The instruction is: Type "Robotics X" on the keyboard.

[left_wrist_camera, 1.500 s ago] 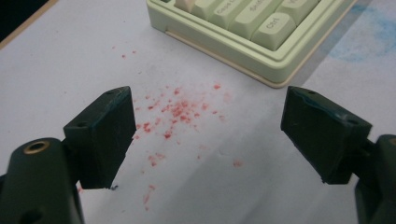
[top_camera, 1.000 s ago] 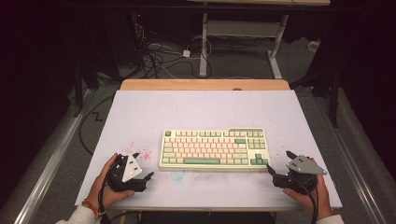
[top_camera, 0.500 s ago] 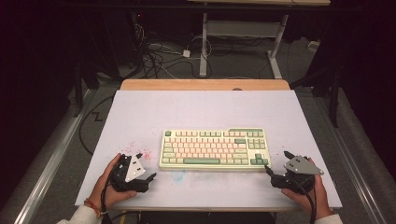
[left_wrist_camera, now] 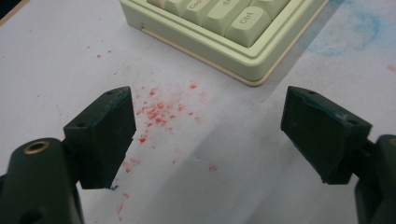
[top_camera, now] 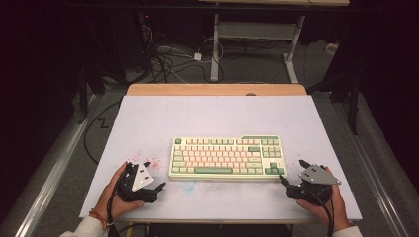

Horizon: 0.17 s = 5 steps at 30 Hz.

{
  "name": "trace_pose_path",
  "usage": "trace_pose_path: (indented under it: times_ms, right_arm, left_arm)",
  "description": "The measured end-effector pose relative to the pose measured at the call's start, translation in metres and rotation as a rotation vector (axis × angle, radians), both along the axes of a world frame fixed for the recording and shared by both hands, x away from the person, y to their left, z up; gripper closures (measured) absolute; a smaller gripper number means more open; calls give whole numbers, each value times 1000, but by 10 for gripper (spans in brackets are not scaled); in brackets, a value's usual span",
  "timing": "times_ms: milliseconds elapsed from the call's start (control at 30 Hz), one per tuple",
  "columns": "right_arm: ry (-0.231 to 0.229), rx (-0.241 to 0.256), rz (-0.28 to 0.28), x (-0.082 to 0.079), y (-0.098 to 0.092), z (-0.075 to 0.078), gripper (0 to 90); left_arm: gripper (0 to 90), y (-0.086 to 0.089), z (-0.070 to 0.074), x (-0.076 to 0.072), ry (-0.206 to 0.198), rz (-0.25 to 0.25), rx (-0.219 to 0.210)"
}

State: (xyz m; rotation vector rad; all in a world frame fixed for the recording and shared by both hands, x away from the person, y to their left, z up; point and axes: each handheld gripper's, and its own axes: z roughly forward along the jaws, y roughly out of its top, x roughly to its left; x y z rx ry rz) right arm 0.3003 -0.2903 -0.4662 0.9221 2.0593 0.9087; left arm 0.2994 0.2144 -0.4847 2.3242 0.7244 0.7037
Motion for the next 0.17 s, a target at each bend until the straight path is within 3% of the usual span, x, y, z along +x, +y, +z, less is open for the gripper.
trace_pose_path:
  times_ms: [167]
  right_arm:
    - [9, -10, 3, 1, 1, -2, 175]
  left_arm:
    - [168, -2, 0, 3, 5, 4, -4]
